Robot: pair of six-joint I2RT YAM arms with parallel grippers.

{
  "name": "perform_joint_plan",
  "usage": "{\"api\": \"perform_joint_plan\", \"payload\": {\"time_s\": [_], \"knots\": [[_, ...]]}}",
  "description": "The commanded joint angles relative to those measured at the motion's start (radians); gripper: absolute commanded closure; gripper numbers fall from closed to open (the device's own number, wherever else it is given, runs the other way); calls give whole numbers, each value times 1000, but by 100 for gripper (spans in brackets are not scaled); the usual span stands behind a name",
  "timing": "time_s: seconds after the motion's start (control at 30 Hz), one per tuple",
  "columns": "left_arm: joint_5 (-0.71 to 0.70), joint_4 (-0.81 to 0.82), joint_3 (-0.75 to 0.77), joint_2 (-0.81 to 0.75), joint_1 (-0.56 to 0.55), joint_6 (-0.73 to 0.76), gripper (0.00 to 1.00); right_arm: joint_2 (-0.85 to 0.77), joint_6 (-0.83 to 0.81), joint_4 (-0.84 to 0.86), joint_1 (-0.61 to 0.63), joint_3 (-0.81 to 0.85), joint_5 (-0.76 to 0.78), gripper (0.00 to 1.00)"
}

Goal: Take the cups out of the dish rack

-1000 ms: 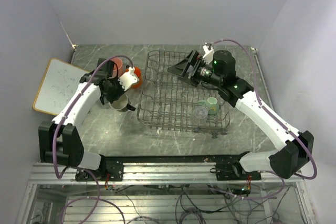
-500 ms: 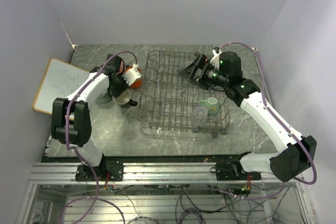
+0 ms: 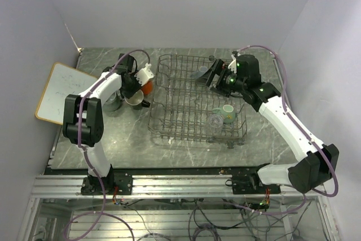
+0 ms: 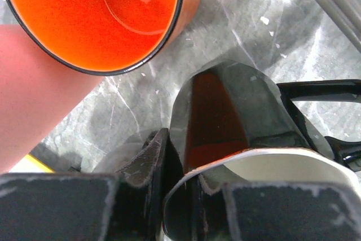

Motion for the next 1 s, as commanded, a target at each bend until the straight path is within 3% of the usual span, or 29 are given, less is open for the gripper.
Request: {"api": "perform_joint_plan", "payload": {"time_s": [0.0,0.07,0.17,0.27,0.6,0.67,0.73,0.97], "knots": [[3,60,48,17,-12,-12,68,37,-60,-45,-12,70,60,12],[-5,70,57,6,-12,-19,55,53,-83,-64,-13,91,96,12],[1,36,108,-21,-11,-39,44,95,-131,-99,-14,129,186,12],[32,5,120,-73,-9,-27,21,153,-178,-110,-14,157,270,12],[97,-185,228,-271,-9,-45,19,451,-231,-124,-10,342,509,16],[121,-230,245,-306,-9,-56,14,526,-224,-117,0,400,537,16],[142,-262,241,-344,-9,-60,9,608,-221,-128,17,469,569,16],[176,-318,132,-443,-9,-50,9,854,-214,-214,111,718,698,15]]}}
